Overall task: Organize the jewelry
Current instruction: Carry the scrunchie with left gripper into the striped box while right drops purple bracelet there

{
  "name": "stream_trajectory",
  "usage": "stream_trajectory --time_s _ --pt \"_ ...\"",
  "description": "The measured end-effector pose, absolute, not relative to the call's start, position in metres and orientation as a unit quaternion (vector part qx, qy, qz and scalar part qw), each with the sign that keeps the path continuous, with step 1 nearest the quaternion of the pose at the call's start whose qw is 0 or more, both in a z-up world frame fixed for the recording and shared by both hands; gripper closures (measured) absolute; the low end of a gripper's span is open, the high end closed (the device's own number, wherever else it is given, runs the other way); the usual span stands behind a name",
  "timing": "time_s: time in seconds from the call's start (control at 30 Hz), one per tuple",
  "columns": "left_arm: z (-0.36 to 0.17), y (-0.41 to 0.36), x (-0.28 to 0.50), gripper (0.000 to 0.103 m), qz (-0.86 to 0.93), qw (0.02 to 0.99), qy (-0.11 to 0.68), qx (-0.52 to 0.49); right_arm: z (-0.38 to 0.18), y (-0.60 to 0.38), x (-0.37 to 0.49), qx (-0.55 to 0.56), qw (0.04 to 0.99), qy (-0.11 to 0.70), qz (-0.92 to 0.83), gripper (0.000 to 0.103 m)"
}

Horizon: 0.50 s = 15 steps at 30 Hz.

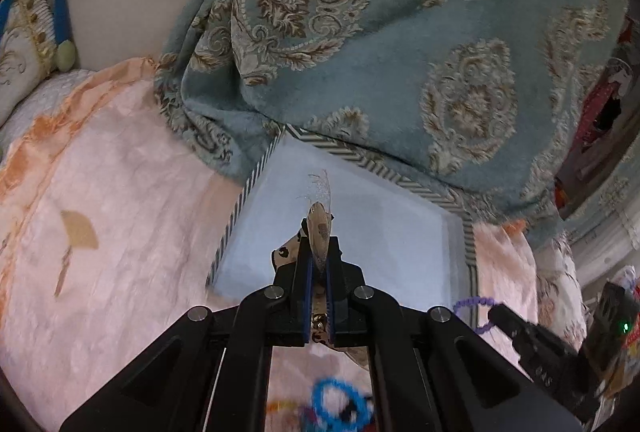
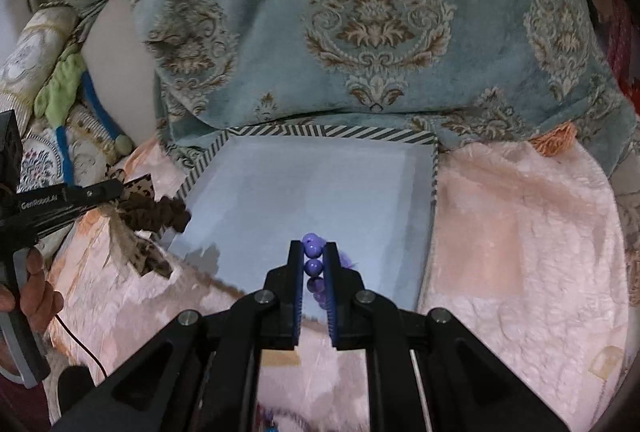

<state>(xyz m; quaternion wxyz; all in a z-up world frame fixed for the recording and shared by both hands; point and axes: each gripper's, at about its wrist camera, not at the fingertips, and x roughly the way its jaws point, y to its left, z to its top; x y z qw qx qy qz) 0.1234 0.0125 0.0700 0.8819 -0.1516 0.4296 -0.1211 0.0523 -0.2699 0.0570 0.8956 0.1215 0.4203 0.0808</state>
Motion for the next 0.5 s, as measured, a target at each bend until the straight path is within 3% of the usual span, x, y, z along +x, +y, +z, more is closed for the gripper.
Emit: stream_trajectory --time_s 0.4,0.43,0.5 --pt "-0.004 0.015 0.149 0.102 -0.062 0.863 0.487 -0.119 -0.014 -0.296 0.072 0.108 0.871 0.479 0.007 0.093" --pt "-0.005 0.014 0.147 0.094 -0.063 0.862 0.488 -0.117 -0.017 -0.296 0.071 0.105 0.868 0.485 0.002 0.093" --pt "-0.004 0.015 0.141 0.087 -0.065 0.864 0.486 -0.113 -0.016 -0.294 0.068 0.102 0.868 0.486 0.004 0.087"
